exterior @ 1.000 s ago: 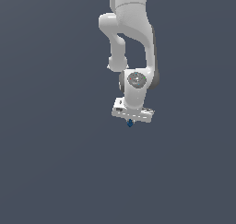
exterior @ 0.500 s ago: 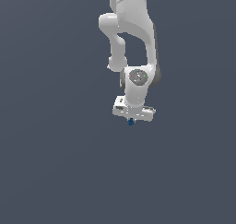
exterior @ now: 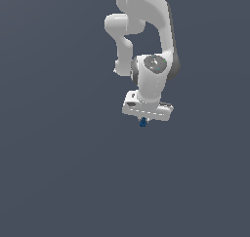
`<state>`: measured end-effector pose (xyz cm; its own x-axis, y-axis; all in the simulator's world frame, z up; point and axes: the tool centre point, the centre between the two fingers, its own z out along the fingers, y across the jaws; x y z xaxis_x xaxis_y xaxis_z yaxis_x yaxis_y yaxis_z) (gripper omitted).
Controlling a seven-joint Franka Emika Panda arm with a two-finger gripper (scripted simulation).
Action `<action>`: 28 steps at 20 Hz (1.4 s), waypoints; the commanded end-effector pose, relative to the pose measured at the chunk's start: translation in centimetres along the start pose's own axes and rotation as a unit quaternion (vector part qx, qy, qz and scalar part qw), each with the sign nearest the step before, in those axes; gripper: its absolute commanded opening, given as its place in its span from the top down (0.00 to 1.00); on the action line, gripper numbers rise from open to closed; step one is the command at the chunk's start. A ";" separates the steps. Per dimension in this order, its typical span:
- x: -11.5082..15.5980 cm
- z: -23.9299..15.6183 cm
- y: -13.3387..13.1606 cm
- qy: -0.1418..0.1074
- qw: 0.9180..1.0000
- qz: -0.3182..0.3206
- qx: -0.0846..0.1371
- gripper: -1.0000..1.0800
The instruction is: Pick up the object and move it to a goal position.
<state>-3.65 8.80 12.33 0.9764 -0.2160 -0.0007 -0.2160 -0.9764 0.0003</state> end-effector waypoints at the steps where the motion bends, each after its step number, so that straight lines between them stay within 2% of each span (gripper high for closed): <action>1: 0.1 -2.5 -0.6 0.000 1.000 0.000 0.000 1.00; 19: 0.8 -21.6 -5.4 0.000 1.000 0.000 0.000 1.00; 28: 1.3 -29.4 -7.4 0.000 1.000 0.000 0.000 1.00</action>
<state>-0.86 15.50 40.53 0.9764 -0.2160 0.0012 -0.2160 -0.9764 0.0001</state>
